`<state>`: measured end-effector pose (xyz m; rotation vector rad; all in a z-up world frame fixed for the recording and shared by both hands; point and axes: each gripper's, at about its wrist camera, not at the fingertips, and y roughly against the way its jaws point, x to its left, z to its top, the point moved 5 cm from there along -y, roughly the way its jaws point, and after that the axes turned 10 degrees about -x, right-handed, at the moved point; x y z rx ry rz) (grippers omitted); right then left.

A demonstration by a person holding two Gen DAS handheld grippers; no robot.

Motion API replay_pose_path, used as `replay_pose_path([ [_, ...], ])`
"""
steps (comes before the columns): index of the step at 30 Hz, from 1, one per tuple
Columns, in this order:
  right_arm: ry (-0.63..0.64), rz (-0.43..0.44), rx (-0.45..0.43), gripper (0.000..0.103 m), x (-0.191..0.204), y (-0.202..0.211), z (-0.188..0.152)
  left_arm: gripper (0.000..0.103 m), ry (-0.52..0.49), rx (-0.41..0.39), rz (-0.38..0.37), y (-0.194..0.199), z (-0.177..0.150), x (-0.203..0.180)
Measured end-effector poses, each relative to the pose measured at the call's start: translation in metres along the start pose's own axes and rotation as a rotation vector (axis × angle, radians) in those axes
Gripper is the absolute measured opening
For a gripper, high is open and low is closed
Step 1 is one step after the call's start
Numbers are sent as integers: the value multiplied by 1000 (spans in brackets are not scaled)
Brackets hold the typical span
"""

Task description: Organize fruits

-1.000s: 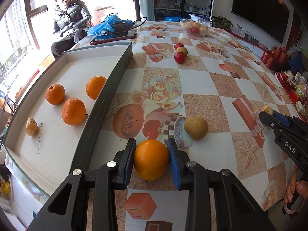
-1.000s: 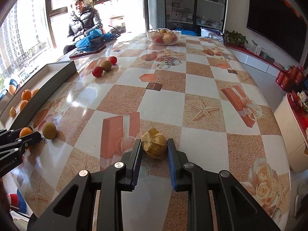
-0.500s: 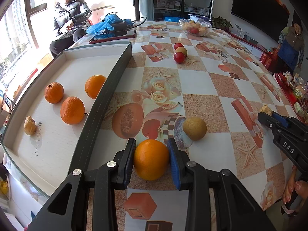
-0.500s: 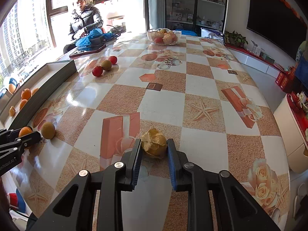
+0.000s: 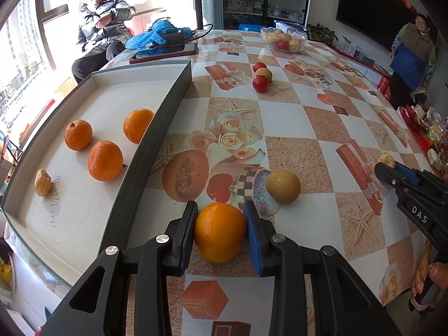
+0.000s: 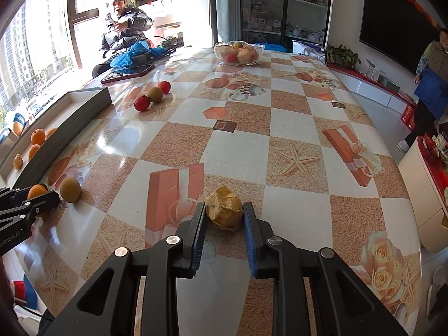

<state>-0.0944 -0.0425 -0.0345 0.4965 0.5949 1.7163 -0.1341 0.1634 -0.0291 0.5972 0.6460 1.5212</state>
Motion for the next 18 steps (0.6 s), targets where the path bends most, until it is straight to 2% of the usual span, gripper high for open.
replay_pose_path([
  [13, 2, 0, 3, 26, 1, 0, 0, 36, -3, 2, -1, 1, -1, -1],
  [18, 14, 8, 34, 26, 1, -2, 1, 36, -6, 11, -13, 1, -1, -2],
])
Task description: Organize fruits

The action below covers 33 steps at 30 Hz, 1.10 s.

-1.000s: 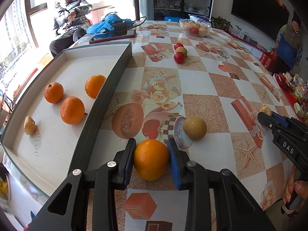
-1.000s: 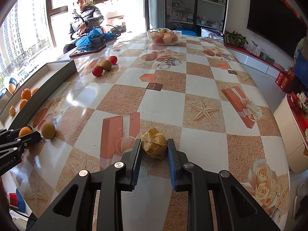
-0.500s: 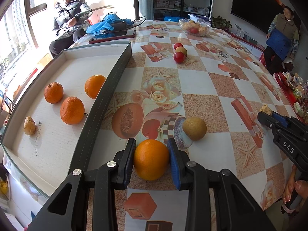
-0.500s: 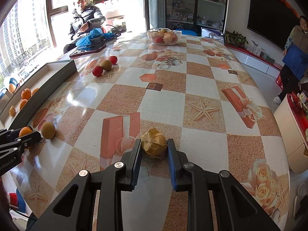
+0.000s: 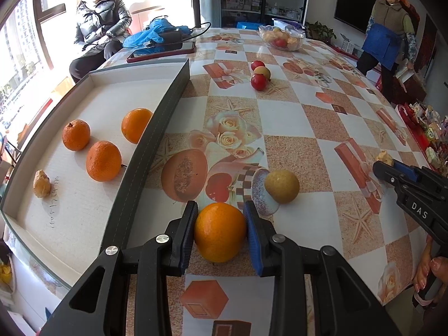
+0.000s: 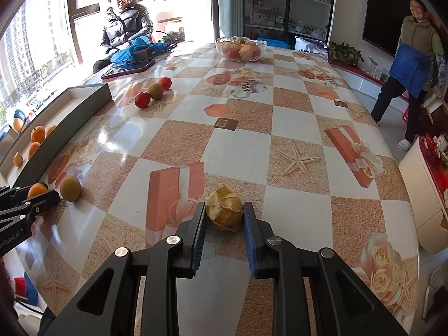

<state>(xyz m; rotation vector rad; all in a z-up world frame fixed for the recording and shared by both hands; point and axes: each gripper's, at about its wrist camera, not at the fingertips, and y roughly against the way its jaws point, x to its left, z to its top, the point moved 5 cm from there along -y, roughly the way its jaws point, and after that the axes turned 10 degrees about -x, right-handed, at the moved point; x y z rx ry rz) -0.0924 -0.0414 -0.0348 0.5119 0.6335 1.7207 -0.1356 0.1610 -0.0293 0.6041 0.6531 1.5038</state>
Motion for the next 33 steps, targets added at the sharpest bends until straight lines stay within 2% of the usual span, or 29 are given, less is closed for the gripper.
replay_pose_path([
  [6, -25, 42, 66, 26, 0, -2, 5, 36, 13, 12, -36, 4, 4, -1],
  [12, -85, 114, 117, 26, 9, -1, 9, 36, 17, -13, -70, 17, 17, -1],
  [21, -119, 178, 132, 26, 22, 5, 25, 36, 53, -51, -96, 38, 43, 17],
  [28, -111, 222, 136, 26, 39, 8, 42, 36, 73, -82, -40, 49, 59, 59],
  [33, -102, 287, 149, 26, 63, 5, 60, 36, 120, -86, 37, 51, 69, 107],
])
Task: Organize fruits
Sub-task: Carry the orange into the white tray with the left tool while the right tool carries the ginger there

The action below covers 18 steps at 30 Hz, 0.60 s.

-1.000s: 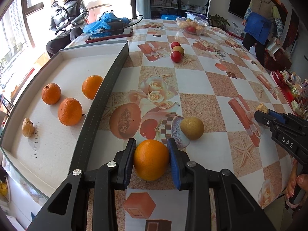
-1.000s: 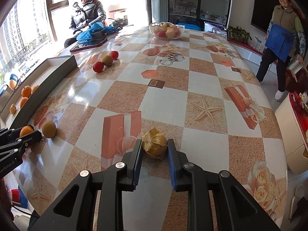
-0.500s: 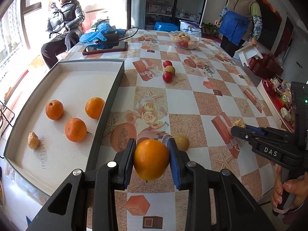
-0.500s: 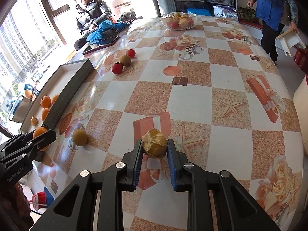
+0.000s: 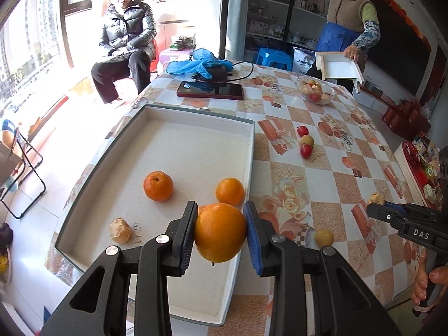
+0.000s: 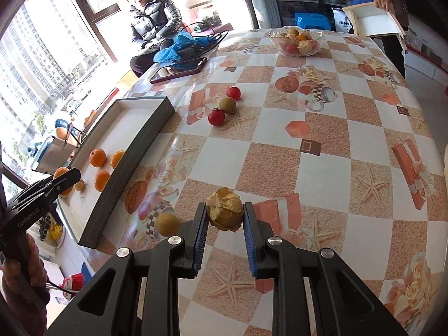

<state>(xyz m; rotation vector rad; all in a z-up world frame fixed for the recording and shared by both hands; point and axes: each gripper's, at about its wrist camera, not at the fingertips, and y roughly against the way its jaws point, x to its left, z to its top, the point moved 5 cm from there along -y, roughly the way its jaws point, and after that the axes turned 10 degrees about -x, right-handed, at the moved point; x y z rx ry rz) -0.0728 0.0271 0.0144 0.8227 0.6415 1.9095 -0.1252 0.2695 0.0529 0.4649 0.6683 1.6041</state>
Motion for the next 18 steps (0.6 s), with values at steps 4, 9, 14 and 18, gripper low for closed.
replay_pose_path([
  [4, 14, 54, 11, 26, 26, -10, 15, 36, 34, -13, 57, 0, 14, 35],
  [9, 48, 128, 24, 26, 68, -26, 37, 36, 78, -12, 90, -7, 32, 67],
  [14, 67, 210, 52, 26, 112, -54, 56, 36, 83, 28, 118, -27, 30, 81],
  [18, 62, 261, 96, 26, 141, -83, 62, 36, 87, 74, 129, -45, 17, 88],
])
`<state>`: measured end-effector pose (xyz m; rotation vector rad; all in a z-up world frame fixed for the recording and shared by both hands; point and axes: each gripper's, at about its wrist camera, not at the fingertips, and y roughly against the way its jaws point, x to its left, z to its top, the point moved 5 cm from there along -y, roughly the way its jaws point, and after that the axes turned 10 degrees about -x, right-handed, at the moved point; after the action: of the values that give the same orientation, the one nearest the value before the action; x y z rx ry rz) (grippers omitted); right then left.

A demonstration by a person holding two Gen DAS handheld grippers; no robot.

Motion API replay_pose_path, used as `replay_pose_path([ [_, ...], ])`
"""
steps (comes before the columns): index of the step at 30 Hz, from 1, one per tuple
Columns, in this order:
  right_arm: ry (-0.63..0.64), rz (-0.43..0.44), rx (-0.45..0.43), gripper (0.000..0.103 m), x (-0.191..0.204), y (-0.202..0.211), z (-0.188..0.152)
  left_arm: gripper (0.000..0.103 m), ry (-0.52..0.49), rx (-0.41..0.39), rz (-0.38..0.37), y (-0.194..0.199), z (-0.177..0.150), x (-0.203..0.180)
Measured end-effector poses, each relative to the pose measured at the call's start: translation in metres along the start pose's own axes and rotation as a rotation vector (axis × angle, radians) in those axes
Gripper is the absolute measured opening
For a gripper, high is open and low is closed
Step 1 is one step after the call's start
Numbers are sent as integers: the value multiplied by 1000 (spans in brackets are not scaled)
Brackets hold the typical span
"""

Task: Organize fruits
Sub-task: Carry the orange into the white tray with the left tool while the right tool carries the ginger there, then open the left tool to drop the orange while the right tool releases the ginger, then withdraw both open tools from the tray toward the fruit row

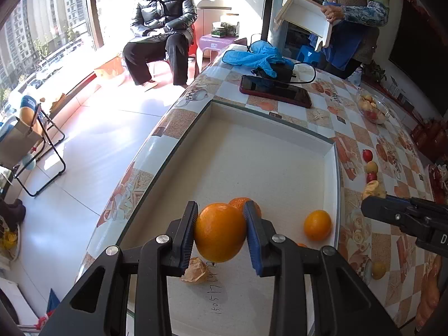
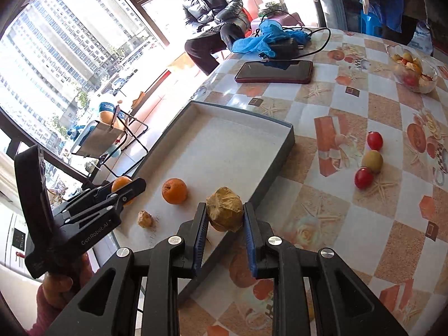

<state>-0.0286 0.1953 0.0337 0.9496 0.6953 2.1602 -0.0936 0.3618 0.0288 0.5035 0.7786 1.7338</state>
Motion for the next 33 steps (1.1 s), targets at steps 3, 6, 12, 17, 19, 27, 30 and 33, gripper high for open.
replay_pose_path([
  [3, -3, 22, 29, 26, 11, -23, 6, 36, 16, 35, 19, -13, -7, 9],
  [6, -4, 39, 52, 26, 19, -43, 11, 36, 34, 54, 32, -21, -11, 18],
  [12, 20, 25, 97, 26, 27, -72, 9, 36, 36, 75, 34, -35, -16, 21],
  [17, 29, 1, 120, 26, 25, -85, 8, 36, 40, 88, 33, -43, -18, 20],
  [19, 19, -1, 131, 26, 23, -88, 7, 37, 33, 88, 31, -44, -18, 18],
  [27, 34, 12, 124, 88, 25, -78, 10, 81, 0, 11, 36, -23, -7, 13],
  [30, 44, -20, 103, 88, 23, -62, 19, 82, 4, -3, 16, -12, 1, 8],
  [33, 7, -37, 94, 88, 15, -44, 30, 82, -8, -14, -6, -1, 8, -3],
])
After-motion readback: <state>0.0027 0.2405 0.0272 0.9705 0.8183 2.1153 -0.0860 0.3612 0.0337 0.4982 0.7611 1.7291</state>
